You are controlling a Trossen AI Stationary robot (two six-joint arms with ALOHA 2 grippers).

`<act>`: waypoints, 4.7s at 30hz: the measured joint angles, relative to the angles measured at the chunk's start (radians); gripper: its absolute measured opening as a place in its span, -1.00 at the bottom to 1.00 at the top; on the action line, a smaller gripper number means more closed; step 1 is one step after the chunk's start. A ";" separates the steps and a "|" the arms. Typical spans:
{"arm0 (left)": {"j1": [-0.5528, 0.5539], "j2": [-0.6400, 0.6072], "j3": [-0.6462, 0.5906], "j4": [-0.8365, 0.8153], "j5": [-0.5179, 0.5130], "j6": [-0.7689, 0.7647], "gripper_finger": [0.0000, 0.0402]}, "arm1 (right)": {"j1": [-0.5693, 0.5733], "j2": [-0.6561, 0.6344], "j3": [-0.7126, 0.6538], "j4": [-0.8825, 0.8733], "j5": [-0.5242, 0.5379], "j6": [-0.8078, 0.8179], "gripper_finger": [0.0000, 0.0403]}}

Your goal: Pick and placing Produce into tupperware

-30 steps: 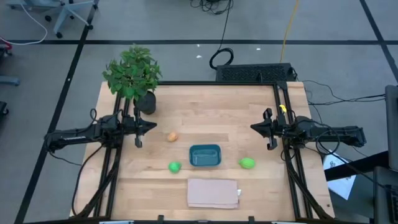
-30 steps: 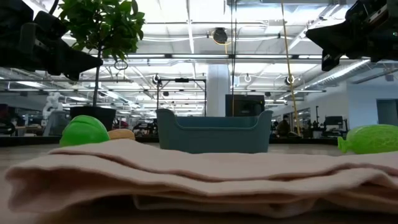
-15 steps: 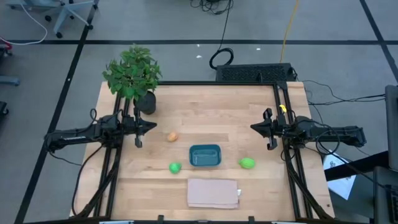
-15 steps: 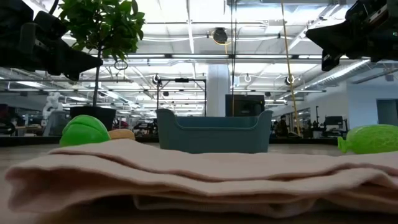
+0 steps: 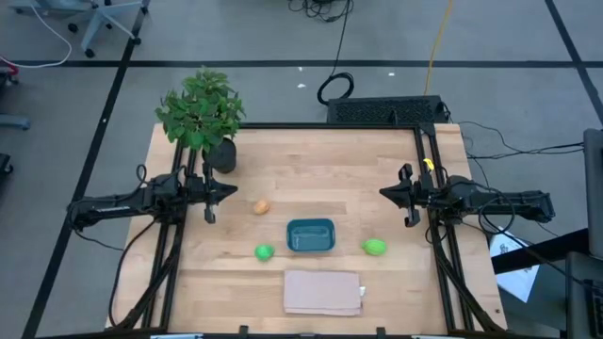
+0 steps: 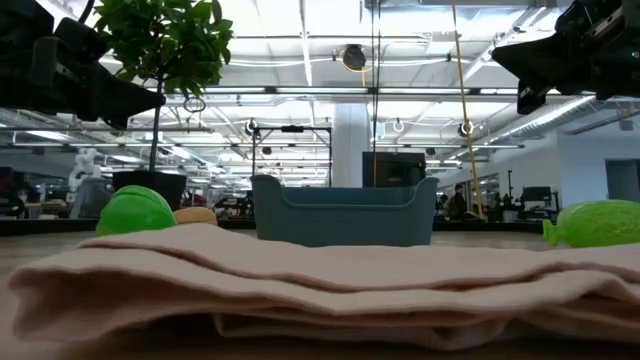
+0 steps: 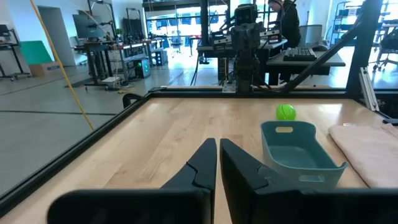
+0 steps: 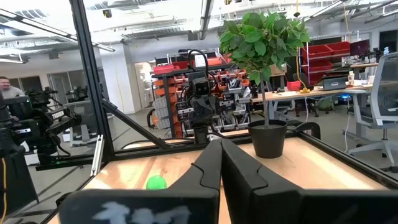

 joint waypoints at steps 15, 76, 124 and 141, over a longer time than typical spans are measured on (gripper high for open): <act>0.000 0.000 0.000 0.000 0.000 0.000 -0.87 | 0.000 0.000 0.000 0.000 0.000 0.000 -1.00; -0.069 0.001 -0.002 0.152 0.105 -0.106 -0.87 | 0.000 0.000 0.000 0.045 0.000 -0.150 -1.00; -0.755 0.937 0.760 -0.176 -0.721 -0.208 -0.87 | 0.000 0.000 0.000 0.038 0.001 -0.176 -1.00; -0.736 1.144 1.069 -0.397 -0.659 -0.353 -0.87 | 0.000 0.000 0.000 0.018 0.001 -0.149 -1.00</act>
